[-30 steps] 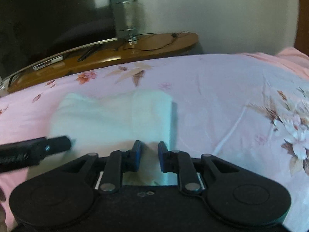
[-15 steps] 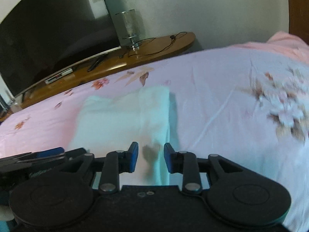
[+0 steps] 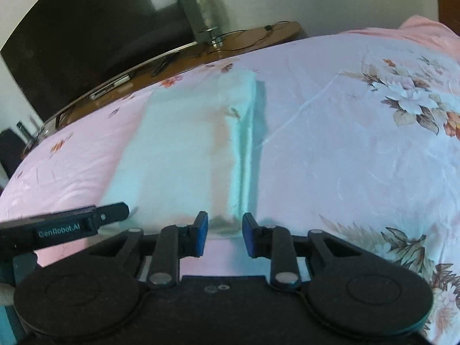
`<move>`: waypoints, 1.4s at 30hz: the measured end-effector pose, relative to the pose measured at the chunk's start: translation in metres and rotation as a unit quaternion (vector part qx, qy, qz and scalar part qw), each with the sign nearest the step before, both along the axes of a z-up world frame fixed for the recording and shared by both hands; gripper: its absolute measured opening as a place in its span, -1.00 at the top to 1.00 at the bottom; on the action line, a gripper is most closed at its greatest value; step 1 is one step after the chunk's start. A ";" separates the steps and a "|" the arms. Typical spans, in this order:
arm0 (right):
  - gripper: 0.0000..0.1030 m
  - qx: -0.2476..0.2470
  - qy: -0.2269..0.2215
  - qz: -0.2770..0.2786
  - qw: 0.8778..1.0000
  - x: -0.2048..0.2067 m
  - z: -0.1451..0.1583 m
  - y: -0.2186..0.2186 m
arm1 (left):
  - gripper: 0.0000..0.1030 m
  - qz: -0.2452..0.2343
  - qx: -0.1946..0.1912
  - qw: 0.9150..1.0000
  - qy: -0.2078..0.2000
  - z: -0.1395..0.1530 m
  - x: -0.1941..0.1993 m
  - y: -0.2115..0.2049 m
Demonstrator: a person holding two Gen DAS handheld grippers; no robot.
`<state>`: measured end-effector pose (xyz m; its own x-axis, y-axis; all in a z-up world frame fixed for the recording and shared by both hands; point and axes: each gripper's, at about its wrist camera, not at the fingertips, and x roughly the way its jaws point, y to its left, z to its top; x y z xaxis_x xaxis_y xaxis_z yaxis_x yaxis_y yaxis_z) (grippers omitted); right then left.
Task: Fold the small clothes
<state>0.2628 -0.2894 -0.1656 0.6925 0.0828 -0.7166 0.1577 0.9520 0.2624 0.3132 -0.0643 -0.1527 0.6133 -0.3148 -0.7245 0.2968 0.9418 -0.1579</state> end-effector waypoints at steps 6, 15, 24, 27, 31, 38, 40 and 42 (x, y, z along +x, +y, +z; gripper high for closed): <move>0.50 0.027 0.010 -0.019 0.999 0.006 -0.009 -0.002 | -0.15 0.001 -0.001 1.000 0.002 -0.001 0.006 0.003; 0.43 0.049 0.013 -0.044 0.998 0.021 -0.013 -0.002 | -0.15 -0.006 -0.013 1.000 0.016 -0.011 0.016 0.001; 0.85 -0.027 -0.014 -0.025 0.999 0.020 0.007 0.008 | -0.15 -0.028 -0.024 0.999 0.007 -0.004 0.019 -0.005; 0.87 -0.039 -0.013 -0.037 0.998 0.012 0.008 0.000 | -0.15 -0.037 -0.026 0.999 0.004 -0.003 0.018 -0.011; 0.88 -0.006 0.022 -0.036 0.999 0.008 -0.013 -0.008 | -0.15 -0.041 -0.008 0.999 0.017 -0.016 0.022 -0.016; 0.61 -0.006 -0.004 -0.018 1.000 0.006 0.009 -0.012 | -0.15 -0.046 -0.015 0.999 0.024 -0.004 0.027 -0.006; 0.60 -0.008 -0.032 -0.023 0.999 0.007 0.023 -0.015 | -0.15 -0.045 -0.024 0.999 0.005 0.006 0.029 -0.008; 0.60 -0.022 -0.039 -0.022 0.999 0.019 0.029 -0.014 | -0.15 -0.044 -0.022 0.999 -0.001 0.011 0.036 -0.013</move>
<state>0.2820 -0.3035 -0.1364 0.7490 0.0211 -0.6622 0.1804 0.9552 0.2345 0.3497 -0.0773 -0.1419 0.5839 -0.3991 -0.7069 0.3785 0.9042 -0.1979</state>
